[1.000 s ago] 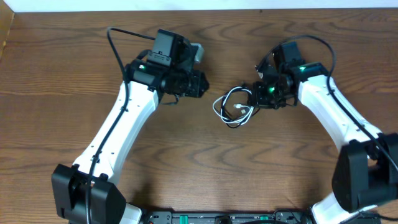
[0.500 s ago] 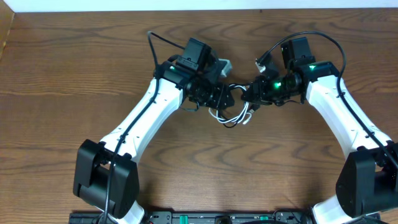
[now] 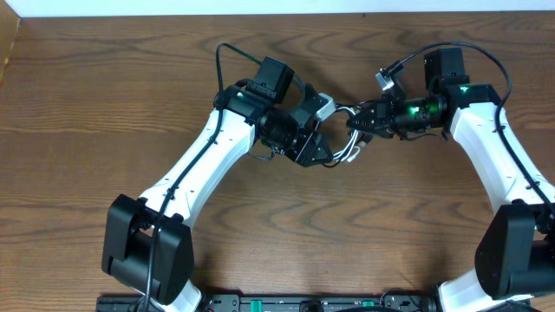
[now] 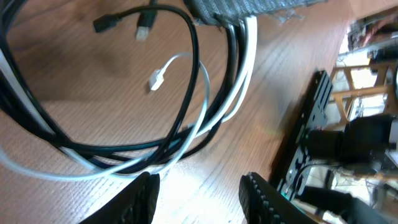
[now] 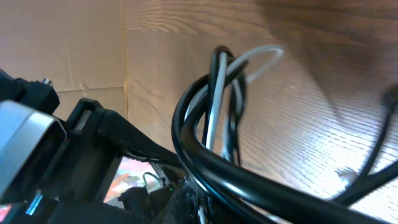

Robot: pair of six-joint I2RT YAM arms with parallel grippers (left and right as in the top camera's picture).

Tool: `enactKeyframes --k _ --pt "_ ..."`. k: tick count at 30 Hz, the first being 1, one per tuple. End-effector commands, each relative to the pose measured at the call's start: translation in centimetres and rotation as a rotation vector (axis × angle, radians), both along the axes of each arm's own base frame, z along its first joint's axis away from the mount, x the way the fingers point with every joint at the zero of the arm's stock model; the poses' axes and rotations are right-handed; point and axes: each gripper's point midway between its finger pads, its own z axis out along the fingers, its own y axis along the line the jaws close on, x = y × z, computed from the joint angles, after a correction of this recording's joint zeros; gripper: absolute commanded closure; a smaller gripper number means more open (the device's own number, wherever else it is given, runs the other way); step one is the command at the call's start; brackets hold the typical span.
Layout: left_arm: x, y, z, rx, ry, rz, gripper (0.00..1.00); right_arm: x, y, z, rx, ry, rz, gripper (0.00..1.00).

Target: Untangle cables

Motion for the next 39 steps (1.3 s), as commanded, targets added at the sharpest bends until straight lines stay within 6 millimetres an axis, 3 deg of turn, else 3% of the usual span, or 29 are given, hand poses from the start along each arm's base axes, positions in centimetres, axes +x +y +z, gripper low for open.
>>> enactKeyframes --k 1,8,16,25,31,34,36,39 --pt "-0.3 -0.2 -0.6 -0.029 -0.097 -0.133 0.54 -0.2 0.7 2.1 0.063 -0.054 0.040 0.99" --pt "-0.5 -0.8 -2.2 -0.034 -0.174 -0.255 0.54 -0.4 0.7 2.0 0.061 -0.048 0.046 0.99" --pt "0.3 -1.4 -4.8 -0.034 -0.164 -0.279 0.54 -0.7 0.7 1.9 0.062 -0.043 0.053 0.99" --pt "-0.1 -2.9 -3.9 -0.160 -0.137 -0.300 0.54 -0.8 0.6 1.9 0.061 -0.034 0.052 0.99" --pt "-0.4 -3.5 -4.5 -0.160 -0.132 -0.316 0.56 -0.8 0.7 1.9 0.061 -0.034 0.053 0.99" --pt "-0.7 -3.9 -5.1 -0.157 -0.122 -0.327 0.61 -0.8 0.6 1.9 0.061 -0.034 0.052 0.99" --pt "-0.8 -4.0 -5.2 -0.156 -0.117 -0.330 0.69 -0.8 0.6 1.9 0.060 -0.036 0.053 0.99" --pt "-0.7 -3.9 -5.3 -0.154 -0.117 -0.327 0.92 -0.8 0.5 1.7 0.046 -0.042 0.051 0.99"
